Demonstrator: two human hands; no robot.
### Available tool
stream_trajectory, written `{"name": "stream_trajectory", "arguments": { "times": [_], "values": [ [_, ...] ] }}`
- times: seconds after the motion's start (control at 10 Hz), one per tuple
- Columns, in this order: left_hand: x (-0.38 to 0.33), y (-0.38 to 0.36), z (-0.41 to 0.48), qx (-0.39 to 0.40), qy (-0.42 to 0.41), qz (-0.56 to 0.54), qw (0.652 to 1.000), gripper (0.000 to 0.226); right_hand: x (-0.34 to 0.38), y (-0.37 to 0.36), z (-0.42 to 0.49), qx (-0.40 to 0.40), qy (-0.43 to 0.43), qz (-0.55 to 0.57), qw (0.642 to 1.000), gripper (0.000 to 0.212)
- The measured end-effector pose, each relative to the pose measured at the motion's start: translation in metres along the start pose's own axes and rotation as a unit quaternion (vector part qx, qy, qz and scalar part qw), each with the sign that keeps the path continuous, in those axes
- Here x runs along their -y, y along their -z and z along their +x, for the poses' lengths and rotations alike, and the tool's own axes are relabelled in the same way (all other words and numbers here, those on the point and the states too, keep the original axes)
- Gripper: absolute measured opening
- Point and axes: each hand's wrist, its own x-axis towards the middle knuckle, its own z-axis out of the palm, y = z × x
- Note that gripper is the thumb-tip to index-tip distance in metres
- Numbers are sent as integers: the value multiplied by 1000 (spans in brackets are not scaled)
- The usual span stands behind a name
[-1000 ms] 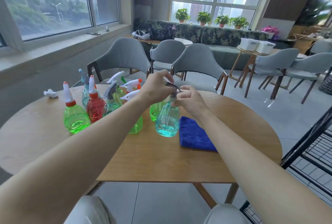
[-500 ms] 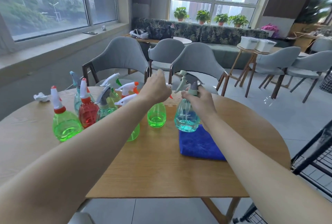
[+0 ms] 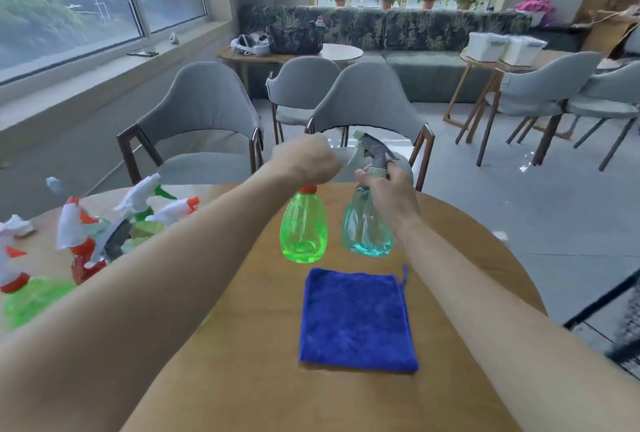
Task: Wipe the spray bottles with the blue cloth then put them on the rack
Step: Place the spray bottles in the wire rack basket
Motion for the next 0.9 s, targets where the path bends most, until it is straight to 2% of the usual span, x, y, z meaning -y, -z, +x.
{"name": "stream_trajectory", "arguments": {
  "times": [0.1, 0.2, 0.3, 0.4, 0.6, 0.7, 0.8, 0.9],
  "values": [
    [-55, 22, -4, -41, -25, -94, 994, 23, 28, 46, -3, -37, -24, -32, 999, 26],
    [-116, 34, -21, -77, -81, -120, 987, 40, 50, 105, -14, -67, -6, -61, 996, 40],
    [-171, 36, -53, -84, -125, -152, 977, 36, 58, 165, -33, -81, 15, -88, 993, 41],
    [-233, 32, -86, -104, -192, -157, 963, 25, 53, 236, -55, -132, 15, -66, 989, 55],
    [-344, 21, -138, -86, -269, -192, 940, 25, 43, 358, -103, -219, 4, -72, 973, 42],
    [-389, 9, -149, -60, -276, -238, 929, 20, 31, 409, -125, -246, -8, -57, 968, 34],
    [-420, -2, -161, -58, -287, -235, 927, 16, 19, 438, -143, -276, -19, -55, 959, 28],
    [-446, -25, -174, -39, -327, -220, 918, 18, 0, 464, -153, -305, -18, -40, 951, 42]
  ]
}}
